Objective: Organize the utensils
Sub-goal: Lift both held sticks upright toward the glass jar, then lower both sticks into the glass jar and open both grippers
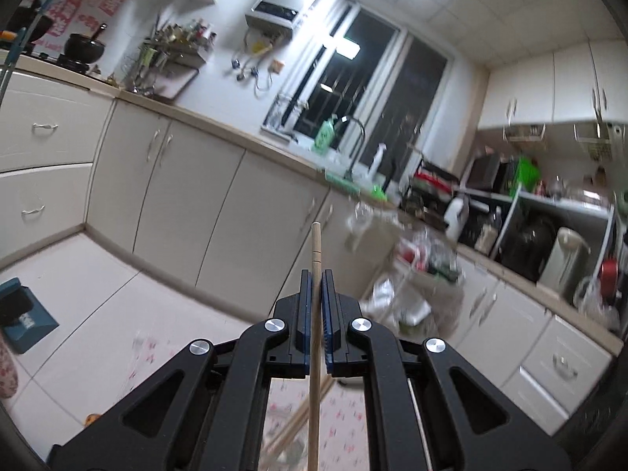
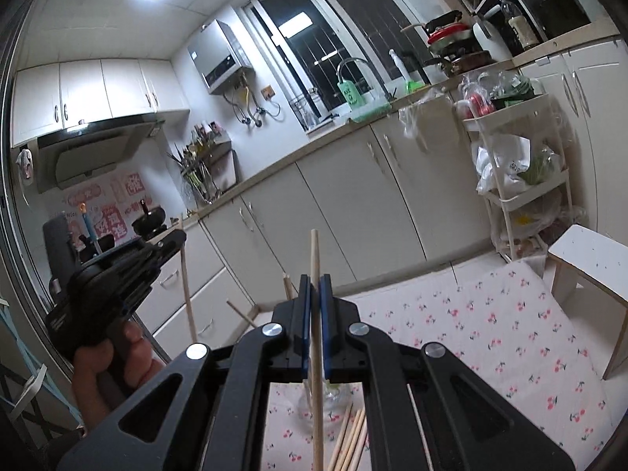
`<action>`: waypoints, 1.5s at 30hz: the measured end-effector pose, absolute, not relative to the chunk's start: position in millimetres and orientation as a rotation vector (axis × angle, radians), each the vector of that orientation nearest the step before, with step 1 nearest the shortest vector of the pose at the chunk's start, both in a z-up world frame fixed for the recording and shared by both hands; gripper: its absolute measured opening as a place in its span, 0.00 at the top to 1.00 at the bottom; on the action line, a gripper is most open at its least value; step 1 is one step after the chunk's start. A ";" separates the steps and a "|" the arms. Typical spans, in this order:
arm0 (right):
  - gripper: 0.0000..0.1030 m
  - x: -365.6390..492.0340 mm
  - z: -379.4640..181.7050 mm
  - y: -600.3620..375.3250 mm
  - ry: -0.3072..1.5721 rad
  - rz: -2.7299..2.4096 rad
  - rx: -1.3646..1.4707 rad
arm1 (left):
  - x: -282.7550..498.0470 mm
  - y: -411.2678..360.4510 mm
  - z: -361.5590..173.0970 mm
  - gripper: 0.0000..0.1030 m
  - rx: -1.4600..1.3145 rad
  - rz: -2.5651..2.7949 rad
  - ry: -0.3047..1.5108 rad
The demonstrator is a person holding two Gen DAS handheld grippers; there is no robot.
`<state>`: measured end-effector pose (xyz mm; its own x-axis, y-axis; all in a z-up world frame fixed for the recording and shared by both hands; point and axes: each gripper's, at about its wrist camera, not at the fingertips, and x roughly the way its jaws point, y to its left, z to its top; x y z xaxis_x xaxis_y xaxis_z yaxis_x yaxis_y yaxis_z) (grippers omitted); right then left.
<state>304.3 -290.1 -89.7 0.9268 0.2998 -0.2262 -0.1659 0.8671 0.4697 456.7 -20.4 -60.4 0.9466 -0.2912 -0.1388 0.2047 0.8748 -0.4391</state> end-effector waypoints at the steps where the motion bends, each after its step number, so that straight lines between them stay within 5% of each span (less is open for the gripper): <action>1: 0.94 307.0 -89.9 -291.3 0.293 0.246 0.465 | 461.2 -22.3 -60.1 0.95 -0.446 -0.253 0.190; 21: 0.94 366.1 -90.2 -276.4 0.198 0.230 0.509 | 498.2 -49.2 -113.5 0.95 -0.308 -0.112 0.091; 45: 0.94 409.0 -87.0 -253.8 0.122 0.190 0.582 | 442.0 -46.8 -159.8 0.94 -0.081 -0.240 0.284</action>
